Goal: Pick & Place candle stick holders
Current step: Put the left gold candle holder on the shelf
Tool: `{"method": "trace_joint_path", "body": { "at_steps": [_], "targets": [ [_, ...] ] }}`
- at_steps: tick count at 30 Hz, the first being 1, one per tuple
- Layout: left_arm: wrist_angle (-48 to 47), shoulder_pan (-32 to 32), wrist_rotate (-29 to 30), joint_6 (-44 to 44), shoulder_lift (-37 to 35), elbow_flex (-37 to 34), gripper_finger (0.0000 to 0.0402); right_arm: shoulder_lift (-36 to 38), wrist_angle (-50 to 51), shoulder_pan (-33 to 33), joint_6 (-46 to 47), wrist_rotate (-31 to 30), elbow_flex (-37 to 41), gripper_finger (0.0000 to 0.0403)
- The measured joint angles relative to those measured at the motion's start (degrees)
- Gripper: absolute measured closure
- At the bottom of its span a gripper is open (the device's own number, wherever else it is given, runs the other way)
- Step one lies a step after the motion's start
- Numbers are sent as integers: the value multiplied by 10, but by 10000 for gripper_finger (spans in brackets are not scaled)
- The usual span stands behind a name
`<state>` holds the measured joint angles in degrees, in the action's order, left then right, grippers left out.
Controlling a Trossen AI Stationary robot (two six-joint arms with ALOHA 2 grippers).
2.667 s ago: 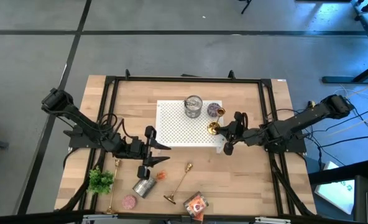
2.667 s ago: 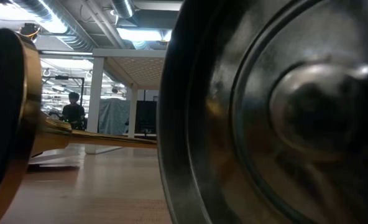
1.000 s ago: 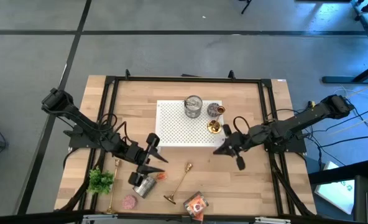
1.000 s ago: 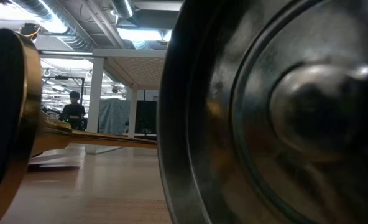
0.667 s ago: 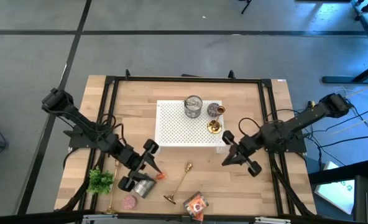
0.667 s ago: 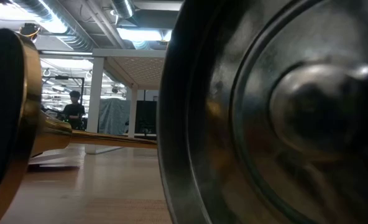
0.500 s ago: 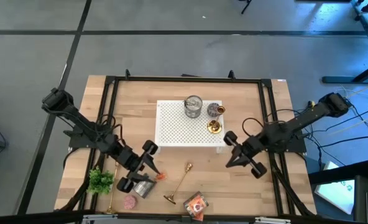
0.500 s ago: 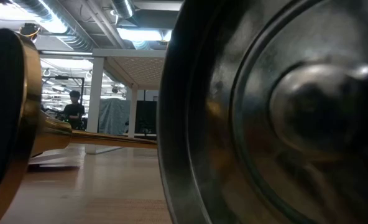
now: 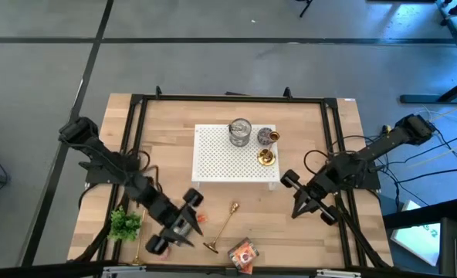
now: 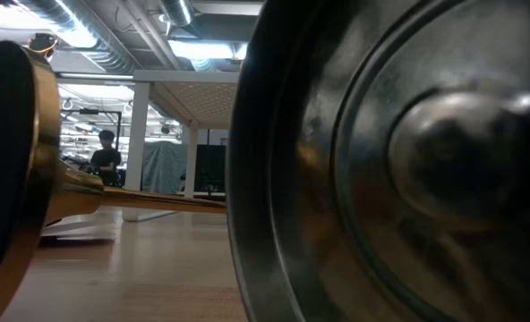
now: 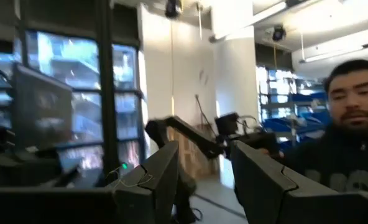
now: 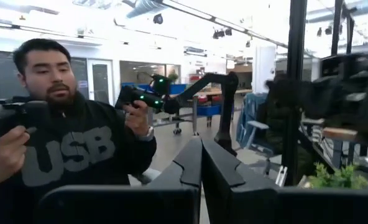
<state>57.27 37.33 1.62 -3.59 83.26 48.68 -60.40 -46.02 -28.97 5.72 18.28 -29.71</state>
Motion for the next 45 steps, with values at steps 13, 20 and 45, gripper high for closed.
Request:
{"method": "trace_joint_path", "body": {
  "at_steps": [13,20,45],
  "targets": [
    [-453,146,402,235,62,204,258,0,-13,0,-9,-34,0,398],
    [-652,190,415,527,57,208,258,0,4,0,-30,-107,0,398],
    [-944,237,41,1057,153,207,258,0,12,1,-58,-143,0,397]
  ]
}}
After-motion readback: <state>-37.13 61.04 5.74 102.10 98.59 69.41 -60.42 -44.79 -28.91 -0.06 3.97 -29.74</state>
